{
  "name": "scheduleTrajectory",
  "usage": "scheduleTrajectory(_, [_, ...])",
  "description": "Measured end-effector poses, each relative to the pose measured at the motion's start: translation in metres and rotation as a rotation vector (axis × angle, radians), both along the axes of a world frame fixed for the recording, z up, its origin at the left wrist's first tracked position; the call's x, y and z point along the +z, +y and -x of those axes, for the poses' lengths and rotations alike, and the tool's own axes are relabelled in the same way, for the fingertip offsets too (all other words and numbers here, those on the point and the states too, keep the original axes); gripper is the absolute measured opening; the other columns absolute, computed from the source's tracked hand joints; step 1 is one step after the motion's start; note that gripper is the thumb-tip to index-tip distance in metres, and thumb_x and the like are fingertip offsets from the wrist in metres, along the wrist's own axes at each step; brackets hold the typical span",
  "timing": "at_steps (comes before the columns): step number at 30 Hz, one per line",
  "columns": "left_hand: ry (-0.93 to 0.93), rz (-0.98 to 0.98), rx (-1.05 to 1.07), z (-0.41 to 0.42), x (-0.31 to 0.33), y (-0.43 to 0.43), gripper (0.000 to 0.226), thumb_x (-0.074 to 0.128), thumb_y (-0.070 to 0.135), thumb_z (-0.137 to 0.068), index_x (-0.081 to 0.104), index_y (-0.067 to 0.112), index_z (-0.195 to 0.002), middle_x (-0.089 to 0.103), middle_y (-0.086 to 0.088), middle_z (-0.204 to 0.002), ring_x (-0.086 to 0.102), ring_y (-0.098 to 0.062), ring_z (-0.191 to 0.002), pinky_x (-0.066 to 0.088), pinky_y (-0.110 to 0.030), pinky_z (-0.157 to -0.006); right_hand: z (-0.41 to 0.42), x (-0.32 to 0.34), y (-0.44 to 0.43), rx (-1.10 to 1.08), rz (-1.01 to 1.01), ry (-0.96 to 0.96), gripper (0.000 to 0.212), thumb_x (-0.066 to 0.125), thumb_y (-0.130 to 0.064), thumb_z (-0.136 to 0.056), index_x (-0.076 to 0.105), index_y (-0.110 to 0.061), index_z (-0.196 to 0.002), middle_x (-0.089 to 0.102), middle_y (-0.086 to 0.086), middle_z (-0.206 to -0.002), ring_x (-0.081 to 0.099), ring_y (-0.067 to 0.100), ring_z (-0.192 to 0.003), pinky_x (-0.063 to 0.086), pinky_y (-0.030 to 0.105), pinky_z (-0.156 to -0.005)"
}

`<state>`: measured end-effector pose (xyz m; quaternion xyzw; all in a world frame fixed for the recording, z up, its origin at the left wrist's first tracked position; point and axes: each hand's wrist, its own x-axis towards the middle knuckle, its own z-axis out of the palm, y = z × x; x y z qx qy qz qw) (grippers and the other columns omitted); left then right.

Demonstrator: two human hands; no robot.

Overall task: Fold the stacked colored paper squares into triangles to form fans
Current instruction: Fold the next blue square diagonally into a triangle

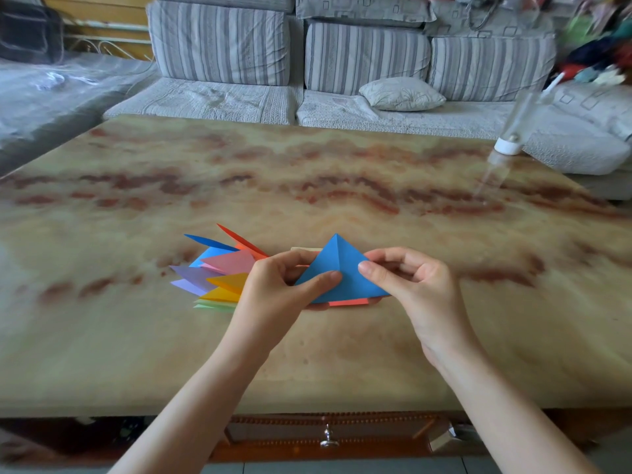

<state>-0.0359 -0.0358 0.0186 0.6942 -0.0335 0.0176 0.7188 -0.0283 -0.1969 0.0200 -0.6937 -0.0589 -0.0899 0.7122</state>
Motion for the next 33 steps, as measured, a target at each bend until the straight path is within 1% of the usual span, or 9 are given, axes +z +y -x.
scheduleTrajectory(5, [0.001, 0.001, 0.001, 0.0009, 0.0017, -0.0004, 0.017, 0.071, 0.002, -0.079, 0.07, 0.017, -0.086, 0.074, 0.007, -0.07, 0.069, -0.002, -0.065, 0.049, -0.011, -0.056, 0.0002, -0.0001, 0.0005, 0.001, -0.005, 0.006, 0.015, 0.071, 0.002, -0.077, 0.07, -0.013, -0.074, 0.073, -0.009, -0.071, 0.065, -0.001, -0.067, 0.046, 0.009, -0.062])
scheduleTrajectory(11, [0.017, -0.001, -0.005, 0.0012, 0.0019, -0.0001, 0.016, 0.071, 0.003, -0.079, 0.07, 0.017, -0.087, 0.074, 0.007, -0.07, 0.069, -0.003, -0.066, 0.05, -0.013, -0.056, 0.0004, -0.0002, 0.0001, 0.002, -0.007, 0.01, 0.016, 0.071, 0.002, -0.077, 0.07, -0.013, -0.074, 0.073, -0.009, -0.07, 0.065, -0.001, -0.066, 0.046, 0.009, -0.062])
scheduleTrajectory(14, [0.055, 0.004, -0.028, 0.0008, 0.0022, 0.0008, 0.016, 0.071, 0.005, -0.079, 0.07, 0.017, -0.089, 0.075, 0.005, -0.073, 0.071, -0.007, -0.07, 0.055, -0.019, -0.059, 0.0007, 0.0004, 0.0, 0.0, 0.001, 0.01, 0.017, 0.071, 0.002, -0.077, 0.07, -0.014, -0.073, 0.073, -0.01, -0.07, 0.064, -0.002, -0.065, 0.046, 0.009, -0.061])
scheduleTrajectory(18, [0.091, -0.069, -0.088, 0.0022, 0.0036, 0.0017, 0.024, 0.076, 0.007, -0.074, 0.07, 0.018, -0.094, 0.076, 0.001, -0.079, 0.072, -0.013, -0.071, 0.058, -0.023, -0.061, 0.0017, 0.0015, -0.0006, 0.002, 0.007, 0.001, 0.017, 0.07, 0.004, -0.078, 0.069, -0.011, -0.073, 0.072, -0.01, -0.068, 0.064, -0.002, -0.064, 0.046, 0.009, -0.061])
scheduleTrajectory(20, [0.089, -0.097, -0.106, 0.0035, 0.0036, 0.0015, 0.025, 0.077, 0.007, -0.073, 0.069, 0.015, -0.095, 0.076, -0.003, -0.079, 0.073, -0.016, -0.072, 0.058, -0.024, -0.062, 0.002, 0.0022, -0.0004, 0.005, 0.009, 0.002, 0.017, 0.069, 0.006, -0.078, 0.068, -0.01, -0.073, 0.072, -0.011, -0.067, 0.064, -0.002, -0.063, 0.046, 0.009, -0.059])
scheduleTrajectory(23, [0.079, -0.121, -0.088, 0.0034, 0.0028, 0.0015, 0.022, 0.077, 0.007, -0.073, 0.07, 0.011, -0.093, 0.075, -0.003, -0.076, 0.073, -0.016, -0.07, 0.058, -0.023, -0.063, 0.0021, 0.0023, 0.0, 0.008, 0.009, 0.009, 0.017, 0.068, 0.006, -0.079, 0.067, -0.009, -0.073, 0.072, -0.011, -0.066, 0.064, -0.002, -0.063, 0.046, 0.009, -0.057])
scheduleTrajectory(30, [0.102, -0.074, -0.051, 0.0038, 0.0023, -0.0012, 0.017, 0.077, 0.006, -0.073, 0.07, 0.009, -0.088, 0.074, -0.004, -0.07, 0.072, -0.015, -0.064, 0.056, -0.019, -0.059, 0.0026, 0.0041, -0.0009, 0.003, 0.01, 0.034, 0.014, 0.07, 0.002, -0.079, 0.07, -0.012, -0.074, 0.072, -0.01, -0.067, 0.064, -0.001, -0.064, 0.046, 0.009, -0.06])
scheduleTrajectory(33, [0.118, -0.043, -0.047, 0.0034, 0.003, -0.0004, 0.017, 0.077, 0.005, -0.072, 0.07, 0.006, -0.089, 0.075, -0.006, -0.071, 0.072, -0.015, -0.065, 0.057, -0.02, -0.06, 0.0021, 0.0032, -0.0012, -0.02, 0.003, 0.052, 0.006, 0.071, -0.007, -0.078, 0.071, -0.013, -0.075, 0.071, -0.007, -0.067, 0.064, 0.003, -0.065, 0.048, 0.013, -0.062])
